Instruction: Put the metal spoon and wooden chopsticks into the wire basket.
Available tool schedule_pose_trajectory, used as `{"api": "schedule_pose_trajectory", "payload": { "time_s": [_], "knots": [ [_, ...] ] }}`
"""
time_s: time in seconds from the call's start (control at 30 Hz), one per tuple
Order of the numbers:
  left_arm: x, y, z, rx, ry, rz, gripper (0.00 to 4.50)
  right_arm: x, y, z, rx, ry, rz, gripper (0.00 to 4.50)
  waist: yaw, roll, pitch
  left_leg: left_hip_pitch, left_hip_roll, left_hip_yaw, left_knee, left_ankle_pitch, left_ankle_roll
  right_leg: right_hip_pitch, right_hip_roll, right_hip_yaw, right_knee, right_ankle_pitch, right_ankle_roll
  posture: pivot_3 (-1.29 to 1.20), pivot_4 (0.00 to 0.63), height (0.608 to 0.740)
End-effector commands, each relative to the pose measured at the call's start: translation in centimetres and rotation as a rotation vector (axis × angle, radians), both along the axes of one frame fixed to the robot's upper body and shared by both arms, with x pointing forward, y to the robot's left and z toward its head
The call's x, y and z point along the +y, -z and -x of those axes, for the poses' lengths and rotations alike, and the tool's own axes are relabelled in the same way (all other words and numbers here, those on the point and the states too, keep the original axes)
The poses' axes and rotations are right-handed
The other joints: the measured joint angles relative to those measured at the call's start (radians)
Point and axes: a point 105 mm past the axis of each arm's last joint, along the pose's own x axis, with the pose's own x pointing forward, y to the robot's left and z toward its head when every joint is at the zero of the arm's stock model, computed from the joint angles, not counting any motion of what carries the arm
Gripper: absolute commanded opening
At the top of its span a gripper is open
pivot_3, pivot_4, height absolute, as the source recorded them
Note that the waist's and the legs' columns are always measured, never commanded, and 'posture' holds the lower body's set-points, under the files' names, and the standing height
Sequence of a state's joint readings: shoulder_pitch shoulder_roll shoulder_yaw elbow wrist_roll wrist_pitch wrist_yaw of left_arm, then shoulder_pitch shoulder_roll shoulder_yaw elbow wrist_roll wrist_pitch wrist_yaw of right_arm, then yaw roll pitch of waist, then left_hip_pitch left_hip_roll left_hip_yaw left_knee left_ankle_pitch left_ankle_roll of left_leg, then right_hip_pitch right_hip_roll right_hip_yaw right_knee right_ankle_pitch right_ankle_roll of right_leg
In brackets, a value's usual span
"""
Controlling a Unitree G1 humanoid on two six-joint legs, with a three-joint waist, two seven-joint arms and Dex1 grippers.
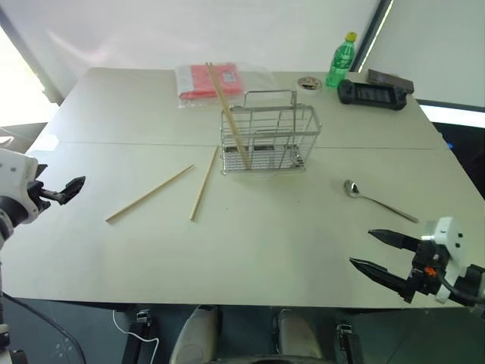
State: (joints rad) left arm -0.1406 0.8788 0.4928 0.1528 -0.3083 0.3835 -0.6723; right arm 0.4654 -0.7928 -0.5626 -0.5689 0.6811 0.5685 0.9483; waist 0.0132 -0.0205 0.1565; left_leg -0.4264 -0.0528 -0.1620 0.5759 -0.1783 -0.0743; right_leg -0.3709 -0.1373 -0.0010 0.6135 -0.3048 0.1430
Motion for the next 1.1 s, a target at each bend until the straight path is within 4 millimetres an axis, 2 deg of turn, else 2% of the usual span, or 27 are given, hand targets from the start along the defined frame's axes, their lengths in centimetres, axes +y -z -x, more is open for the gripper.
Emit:
{"api": "schedule_pose_trajectory", "payload": {
  "time_s": [0.03, 0.3, 0.4, 0.6, 0.7, 0.8, 0.9, 1.0, 1.1],
  "knots": [
    [-0.5, -1.7, -0.2, -0.053, 0.023, -0.021, 4.44, 0.3, -0.6, -0.1, -0.028, -0.018, 0.013, 4.5, 0.0, 0.0, 0.0, 0.0, 0.0, 0.0, 0.0, 0.001, 0.001, 0.0, 0.0, 0.0, 0.0, 0.0, 0.0, 0.0, 0.15, 0.721],
    [-1.6, -2.1, -0.5, -0.055, 0.073, -0.031, 4.44, 0.1, -0.9, -1.0, -0.057, -0.019, 0.026, 4.5, 0.0, 0.0, 0.0, 0.001, 0.0, 0.0, 0.0, 0.001, 0.002, 0.0, 0.0, 0.0, 0.001, 0.0, 0.0, 0.0, 0.15, 0.721],
    [-3.4, -2.1, -0.3, -0.038, 0.161, -0.025, 4.44, -0.4, -1.4, -1.8, -0.088, -0.006, 0.038, 4.5, -0.001, 0.0, 0.0, 0.0, 0.0, 0.0, 0.0, 0.001, 0.002, 0.001, 0.0, 0.0, 0.001, 0.0, 0.0, 0.0, 0.15, 0.721],
    [-9.1, -3.4, 0.0, -0.005, 0.401, -0.006, 4.44, -1.8, -3.5, -4.5, -0.17, 0.013, 0.077, 4.5, -0.001, 0.0, 0.0, 0.001, 0.0, 0.0, 0.001, 0.002, 0.002, 0.001, 0.001, 0.0, 0.001, 0.0, 0.0, 0.0, 0.15, 0.721],
    [-11.9, -4.6, 0.3, 0.004, 0.536, -0.016, 4.44, -3.5, -4.3, -6.8, -0.182, 0.024, 0.16, 4.5, -0.002, 0.001, 0.001, 0.001, 0.0, 0.0, 0.002, 0.002, 0.002, 0.002, 0.001, 0.0, 0.002, 0.001, -0.001, 0.0, 0.15, 0.721],
    [-14.3, -4.9, 1.6, 0.05, 0.673, -0.021, 4.44, -5.2, -4.9, -9.2, -0.181, 0.05, 0.248, 4.5, -0.009, 0.002, 0.001, 0.001, 0.0, 0.001, 0.003, 0.002, 0.002, 0.003, 0.001, 0.0, 0.001, 0.001, -0.001, 0.0, 0.15, 0.721],
    [-15.8, -4.5, 3.0, 0.107, 0.78, -0.042, 4.44, -6.0, -5.3, -10.5, -0.153, 0.027, 0.284, 4.5, -0.014, 0.004, 0.003, 0.001, 0.0, 0.002, 0.001, 0.002, 0.003, 0.005, 0.001, 0.0, 0.001, 0.001, -0.001, 0.0, 0.15, 0.721],
    [-16.4, -4.5, 3.5, 0.129, 0.829, -0.053, 4.44, -6.7, -5.2, -11.4, -0.108, 0.005, 0.318, 4.5, -0.025, 0.008, 0.005, 0.001, 0.001, 0.002, 0.0, 0.002, 0.003, 0.005, 0.002, 0.0, 0.001, 0.001, 0.0, 0.0, 0.15, 0.721],
    [-17.1, -6.0, 3.2, 0.089, 0.849, 0.006, 4.44, -7.4, -4.1, -11.9, -0.027, -0.01, 0.336, 4.5, -0.026, 0.008, 0.005, 0.002, 0.002, 0.002, 0.0, 0.002, 0.003, 0.005, 0.003, 0.0, 0.002, 0.001, 0.0, 0.0, 0.15, 0.721]
  ]
}}
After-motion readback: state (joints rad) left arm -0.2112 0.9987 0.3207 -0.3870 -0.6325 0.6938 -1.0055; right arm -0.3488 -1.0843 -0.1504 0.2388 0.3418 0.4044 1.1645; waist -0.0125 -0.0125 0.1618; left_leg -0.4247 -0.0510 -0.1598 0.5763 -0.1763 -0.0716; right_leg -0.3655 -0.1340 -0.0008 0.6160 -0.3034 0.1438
